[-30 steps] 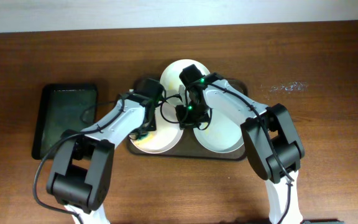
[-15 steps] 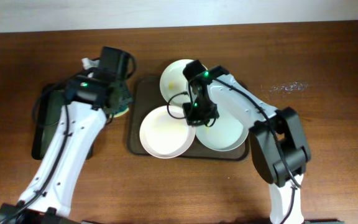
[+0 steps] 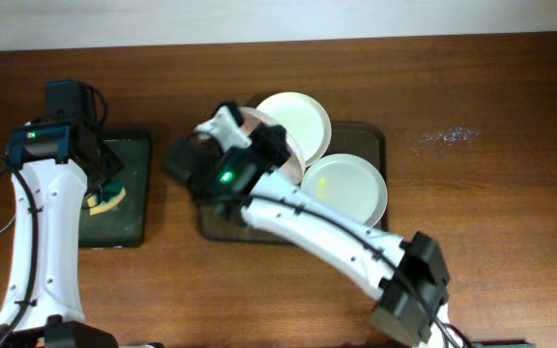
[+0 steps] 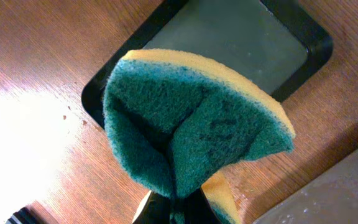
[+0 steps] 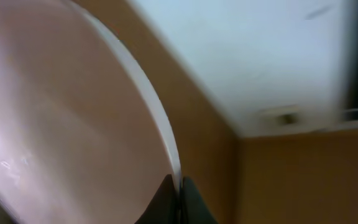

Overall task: Clean dirty plates on tray and stack at the side
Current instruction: 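Lift the pink plate with the right gripper and set it right of the tray, then grasp the rim of the white plate with the right gripper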

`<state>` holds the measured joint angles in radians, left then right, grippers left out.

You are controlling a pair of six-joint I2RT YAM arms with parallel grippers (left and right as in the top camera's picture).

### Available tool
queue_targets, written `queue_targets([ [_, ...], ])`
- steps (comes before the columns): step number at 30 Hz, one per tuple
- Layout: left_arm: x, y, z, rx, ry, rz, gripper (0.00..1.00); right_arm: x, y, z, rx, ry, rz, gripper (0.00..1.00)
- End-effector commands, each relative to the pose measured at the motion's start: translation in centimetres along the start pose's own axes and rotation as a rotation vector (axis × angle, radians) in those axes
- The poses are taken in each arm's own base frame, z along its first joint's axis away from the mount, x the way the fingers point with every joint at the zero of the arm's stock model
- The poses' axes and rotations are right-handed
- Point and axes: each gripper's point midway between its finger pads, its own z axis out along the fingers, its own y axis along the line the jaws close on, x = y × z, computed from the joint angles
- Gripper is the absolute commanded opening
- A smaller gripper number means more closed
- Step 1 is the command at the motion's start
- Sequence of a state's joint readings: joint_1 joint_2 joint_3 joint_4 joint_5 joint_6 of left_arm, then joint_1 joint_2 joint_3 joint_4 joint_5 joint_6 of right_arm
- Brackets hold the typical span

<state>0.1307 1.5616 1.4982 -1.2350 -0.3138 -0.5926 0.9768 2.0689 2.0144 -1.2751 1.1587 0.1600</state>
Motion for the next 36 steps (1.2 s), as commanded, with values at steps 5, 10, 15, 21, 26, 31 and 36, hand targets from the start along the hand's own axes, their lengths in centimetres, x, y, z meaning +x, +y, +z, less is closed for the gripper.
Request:
queue_targets([
  [5,-0.1,0.4,-0.6,0.003,-0.013,-0.018,0.0,-1.2,-2.0,-2.2,0.048,-0.063,-0.02,0.04],
  [10,0.3,0.4,0.2,-0.003,-0.004,-0.014,0.0,2.8,5.7,2.7,-0.596,0.265,0.323,0.04],
  [15,0.3,0.3,0.2,-0.001,-0.006,-0.015,0.0,9.4,4.8,9.4,-1.283,0.584,0.607,0.04],
  [21,0.2,0.3,0.2,0.002,-0.01,-0.017,0.0,23.0,-1.4,20.2,-1.123,0.803,0.994,0.04],
  [26,0.1,0.2,0.2,0.005,-0.014,-0.018,0.0,31.6,-7.4,26.0,-0.873,0.808,1.191,0.04],
  [31,0.0,0.2,0.2,0.006,-0.014,-0.019,0.0,35.7,-9.0,27.9,-0.635,0.892,1.155,0.16],
  [36,0.0,0.0,0.2,0.016,-0.012,-0.02,0.0,29.8,-6.7,26.2,-0.941,0.756,1.202,0.76],
])
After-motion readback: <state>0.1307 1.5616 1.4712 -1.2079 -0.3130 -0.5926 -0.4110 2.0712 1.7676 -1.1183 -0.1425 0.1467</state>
